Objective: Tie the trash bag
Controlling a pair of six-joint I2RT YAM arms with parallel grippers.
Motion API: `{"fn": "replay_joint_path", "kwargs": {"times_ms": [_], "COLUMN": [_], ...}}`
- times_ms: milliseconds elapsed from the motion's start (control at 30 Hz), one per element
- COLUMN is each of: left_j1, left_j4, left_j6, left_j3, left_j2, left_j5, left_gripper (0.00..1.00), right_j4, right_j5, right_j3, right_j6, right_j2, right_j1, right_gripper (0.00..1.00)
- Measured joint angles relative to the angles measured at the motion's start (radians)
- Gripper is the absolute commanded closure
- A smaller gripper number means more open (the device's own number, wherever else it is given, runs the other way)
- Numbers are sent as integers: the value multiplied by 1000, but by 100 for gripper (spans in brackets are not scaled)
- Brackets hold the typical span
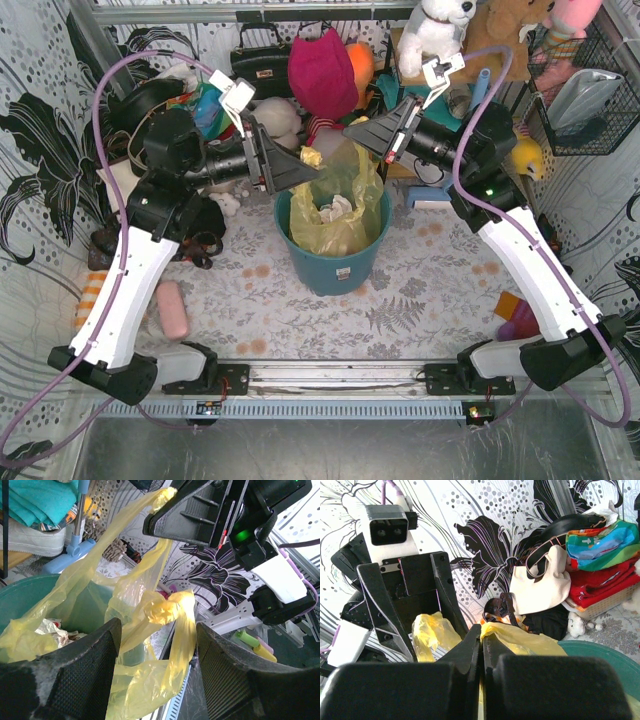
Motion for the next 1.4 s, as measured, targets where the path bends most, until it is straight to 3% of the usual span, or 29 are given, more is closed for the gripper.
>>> {"fn": "replay_joint_path", "kwargs": {"times_ms": [200, 300, 600, 1200, 1400], "left_j1": [0, 0, 0, 0, 0], "left_j4": [-15, -104, -302, -414, -380], "left_j6": [4, 48, 151, 161, 143], "left_j3": [-10, 21, 109, 133, 68], "left_j2": [21, 30, -5, -95, -109], "left_j5": [40, 23, -175, -283, -205], "left_gripper": [31, 31, 31, 30, 30], "right_j4": [-2, -3, -10, -11, -11], "right_j5": [0, 0, 5, 7, 7], "right_j3": [-1, -1, -15, -15, -15], "right_j6": [0, -8, -15, -15, -15], "right_j2": [-2, -2, -13, -13, -13], "right_j1": [0, 0, 0, 0, 0], "right_gripper": [100, 99, 99, 99, 99]}}
